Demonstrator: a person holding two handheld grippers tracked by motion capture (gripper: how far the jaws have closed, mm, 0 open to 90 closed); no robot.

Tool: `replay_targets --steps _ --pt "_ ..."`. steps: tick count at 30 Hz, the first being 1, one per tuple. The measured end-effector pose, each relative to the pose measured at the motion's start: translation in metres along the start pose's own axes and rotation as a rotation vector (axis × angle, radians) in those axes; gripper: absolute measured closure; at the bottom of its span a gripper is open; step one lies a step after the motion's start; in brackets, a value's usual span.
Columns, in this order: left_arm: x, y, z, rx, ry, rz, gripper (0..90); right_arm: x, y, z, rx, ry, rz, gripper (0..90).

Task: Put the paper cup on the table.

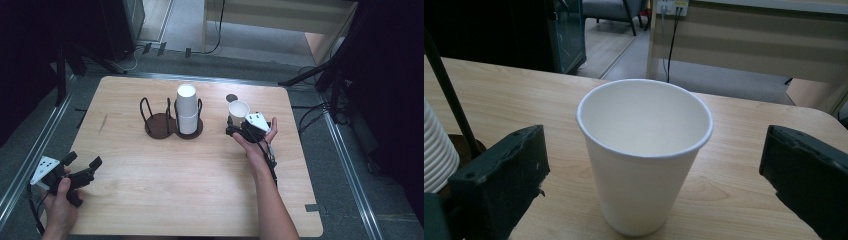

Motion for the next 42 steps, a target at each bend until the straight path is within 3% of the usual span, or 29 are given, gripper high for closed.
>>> replay_targets --steps 2,6,19,23,42 --pt "0.0 0.0 0.0 -0.002 0.002 0.0 0.0 0.0 0.002 -0.002 0.001 0.007 0.004 0.0" --pt "0.0 0.001 0.0 -0.004 0.001 -0.001 0.0 0.001 0.012 -0.012 0.008 0.019 0.056 0.0" --pt "0.0 0.001 0.0 -0.022 -0.002 0.008 0.0 0.004 0.029 -0.036 0.016 0.051 0.077 0.0" --pt "0.0 0.002 0.0 -0.025 -0.004 0.014 0.0 0.003 0.039 -0.045 0.014 0.055 0.107 0.0" --pt "0.0 0.001 -0.001 -0.016 0.002 0.003 0.0 -0.002 0.07 -0.072 -0.015 0.078 0.105 0.0"
Point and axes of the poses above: each handheld gripper's, and its own axes: z roughly forward along the jaws, x roughly out of its top, y roughly to its right, the point moved 3 cm from there along z, roughly forward along the jaws, and after that the axes turned 14 degrees about -x, right-handed, at the moved point
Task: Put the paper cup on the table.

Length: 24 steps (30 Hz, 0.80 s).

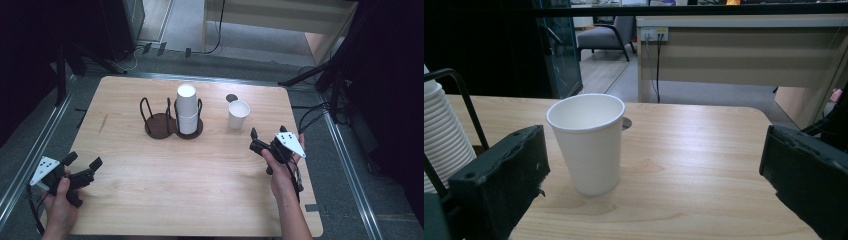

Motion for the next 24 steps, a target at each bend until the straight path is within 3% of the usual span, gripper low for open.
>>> replay_targets --steps 24 --pt "0.0 0.0 0.0 0.003 0.002 -0.001 0.0 -0.021 0.061 -0.037 -0.087 -0.013 0.011 0.0"
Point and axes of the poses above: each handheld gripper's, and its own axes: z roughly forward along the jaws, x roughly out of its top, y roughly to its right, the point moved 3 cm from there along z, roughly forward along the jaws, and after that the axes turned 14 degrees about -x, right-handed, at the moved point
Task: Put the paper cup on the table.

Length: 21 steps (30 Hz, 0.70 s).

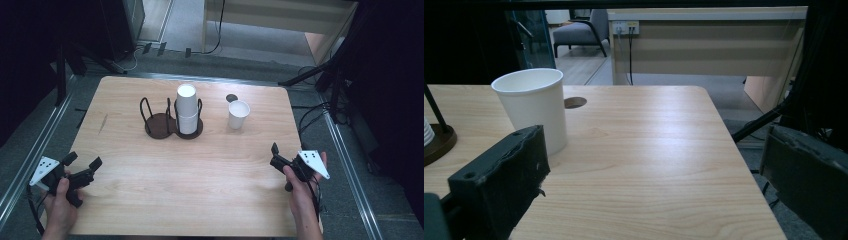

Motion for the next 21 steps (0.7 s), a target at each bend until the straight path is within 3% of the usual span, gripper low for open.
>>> replay_targets --steps 8,21 --pt "0.0 0.0 0.0 0.0 0.002 0.0 0.0 -0.01 0.022 -0.015 -0.027 -0.01 -0.009 0.0" --pt "0.0 0.0 -0.001 0.003 0.004 -0.004 0.0 -0.027 0.045 -0.041 -0.043 -0.031 -0.028 0.0"
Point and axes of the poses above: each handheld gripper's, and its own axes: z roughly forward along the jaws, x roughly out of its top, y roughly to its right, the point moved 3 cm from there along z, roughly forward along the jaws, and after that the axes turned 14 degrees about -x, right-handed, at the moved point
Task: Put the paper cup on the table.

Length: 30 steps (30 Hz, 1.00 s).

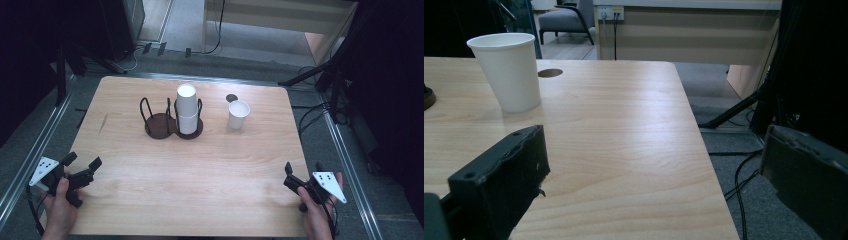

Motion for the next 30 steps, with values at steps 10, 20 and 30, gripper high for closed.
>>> replay_targets --steps 10,20,30 --pt "0.0 0.0 0.0 0.0 0.0 0.001 0.0 -0.006 0.017 -0.009 -0.031 -0.007 0.017 0.0" --pt "0.0 0.0 0.0 0.002 0.0 0.0 0.0 -0.013 0.041 -0.021 -0.064 -0.012 0.019 0.0" --pt "0.0 0.0 0.0 0.003 -0.001 0.002 0.0 -0.022 0.053 -0.031 -0.073 -0.016 0.025 0.0"
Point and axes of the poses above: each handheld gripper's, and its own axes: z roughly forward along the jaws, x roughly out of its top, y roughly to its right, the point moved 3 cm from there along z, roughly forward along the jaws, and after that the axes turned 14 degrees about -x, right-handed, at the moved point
